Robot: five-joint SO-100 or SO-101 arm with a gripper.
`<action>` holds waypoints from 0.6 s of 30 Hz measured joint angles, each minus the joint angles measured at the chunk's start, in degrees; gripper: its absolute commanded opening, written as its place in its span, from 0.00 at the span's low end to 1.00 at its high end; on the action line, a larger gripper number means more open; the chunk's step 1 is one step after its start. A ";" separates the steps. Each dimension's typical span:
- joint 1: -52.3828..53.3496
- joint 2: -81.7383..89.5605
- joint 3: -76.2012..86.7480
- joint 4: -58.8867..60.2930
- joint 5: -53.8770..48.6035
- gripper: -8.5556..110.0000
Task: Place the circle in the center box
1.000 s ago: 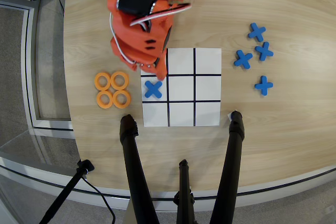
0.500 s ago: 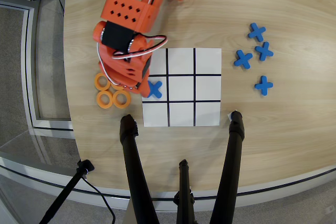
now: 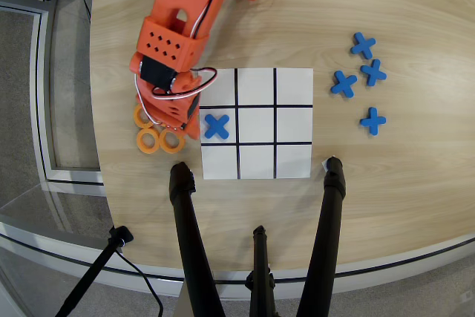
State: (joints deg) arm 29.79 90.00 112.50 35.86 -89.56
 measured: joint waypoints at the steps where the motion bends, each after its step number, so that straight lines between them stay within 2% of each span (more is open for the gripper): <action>1: 0.26 -0.79 -0.44 -0.09 -0.18 0.28; 18: 2.90 -7.47 -2.29 -1.14 -2.02 0.28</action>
State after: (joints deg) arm 32.70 82.53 110.21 34.72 -91.58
